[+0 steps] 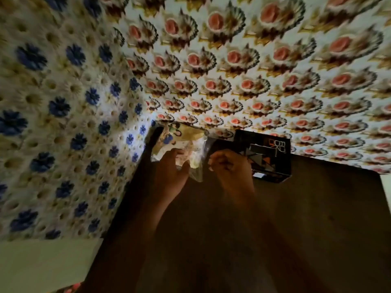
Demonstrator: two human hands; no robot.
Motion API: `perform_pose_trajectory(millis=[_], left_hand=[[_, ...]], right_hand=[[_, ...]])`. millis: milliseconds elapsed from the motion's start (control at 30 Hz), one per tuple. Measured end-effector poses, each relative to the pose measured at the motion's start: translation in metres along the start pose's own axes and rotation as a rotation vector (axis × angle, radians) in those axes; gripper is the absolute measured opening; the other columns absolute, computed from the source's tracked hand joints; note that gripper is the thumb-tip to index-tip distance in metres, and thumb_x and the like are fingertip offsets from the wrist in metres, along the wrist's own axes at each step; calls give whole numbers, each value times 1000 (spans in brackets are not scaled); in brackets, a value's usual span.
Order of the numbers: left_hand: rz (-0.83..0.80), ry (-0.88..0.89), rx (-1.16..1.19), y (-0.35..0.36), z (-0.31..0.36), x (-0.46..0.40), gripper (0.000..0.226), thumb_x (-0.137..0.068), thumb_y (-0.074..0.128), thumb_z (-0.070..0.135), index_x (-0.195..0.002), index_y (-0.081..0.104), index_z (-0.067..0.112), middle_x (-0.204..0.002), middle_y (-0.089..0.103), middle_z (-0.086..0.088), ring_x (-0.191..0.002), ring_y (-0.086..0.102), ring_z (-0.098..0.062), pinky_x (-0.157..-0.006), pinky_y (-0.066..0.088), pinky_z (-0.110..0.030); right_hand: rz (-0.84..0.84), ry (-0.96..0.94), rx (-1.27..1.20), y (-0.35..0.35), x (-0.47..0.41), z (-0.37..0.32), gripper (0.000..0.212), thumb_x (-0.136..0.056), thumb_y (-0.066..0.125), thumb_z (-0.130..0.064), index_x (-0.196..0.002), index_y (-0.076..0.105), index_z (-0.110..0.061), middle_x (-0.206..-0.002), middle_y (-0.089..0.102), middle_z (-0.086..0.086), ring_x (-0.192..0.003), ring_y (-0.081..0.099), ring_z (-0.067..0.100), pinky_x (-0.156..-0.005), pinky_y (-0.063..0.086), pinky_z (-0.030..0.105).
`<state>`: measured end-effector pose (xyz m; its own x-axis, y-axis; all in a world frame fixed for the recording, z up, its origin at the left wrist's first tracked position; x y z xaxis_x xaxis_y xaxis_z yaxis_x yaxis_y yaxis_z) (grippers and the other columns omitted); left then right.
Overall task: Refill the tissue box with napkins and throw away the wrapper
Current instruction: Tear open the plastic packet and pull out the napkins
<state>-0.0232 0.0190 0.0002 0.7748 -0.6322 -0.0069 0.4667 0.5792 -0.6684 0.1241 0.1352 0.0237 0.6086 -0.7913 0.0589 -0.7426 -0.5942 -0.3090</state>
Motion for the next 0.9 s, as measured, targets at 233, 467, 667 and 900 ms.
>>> perform_pose_trajectory(millis=[233,467,667,900], left_hand=[[-167,-77,-388,3,-97,-92,61,-93,62,36,-149,40,26,-159,36,-14,-145,34,-40,-116,36,-53],[-371,-73,-223,7,-129,-120,64,-97,63,27,-154,36,18,-156,44,-9,-143,43,-30,-114,37,-38],[-251,-41,-135,-2,-142,-63,51,-95,66,23,-143,50,19,-142,57,-5,-131,55,-22,-104,47,-31],[-280,-222,-96,-20,-174,68,53,-92,67,34,-142,50,27,-145,51,-4,-132,52,-23,-105,50,-47]], right_hand=[[-51,224,195,89,-70,66,36,-87,73,-16,-121,65,-24,-121,64,2,-103,63,14,-73,53,17],[-11,235,250,131,-97,97,51,-87,74,-17,-136,58,-21,-138,59,8,-122,60,25,-100,53,35],[10,279,210,136,-52,105,54,-87,72,-12,-134,56,-33,-133,63,0,-121,60,19,-94,57,36],[-50,347,225,139,82,120,55,-87,73,-21,-136,51,-32,-135,60,-5,-122,60,12,-92,59,32]])
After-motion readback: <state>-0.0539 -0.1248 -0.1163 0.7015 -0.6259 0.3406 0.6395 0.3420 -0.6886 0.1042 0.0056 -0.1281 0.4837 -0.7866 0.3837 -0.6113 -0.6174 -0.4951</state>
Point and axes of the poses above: each hand's wrist, its own x-axis away from the middle knuckle, its own y-axis out of the palm, z = x × y, the point moved 3 cm from there along -x, towards the middle knuckle
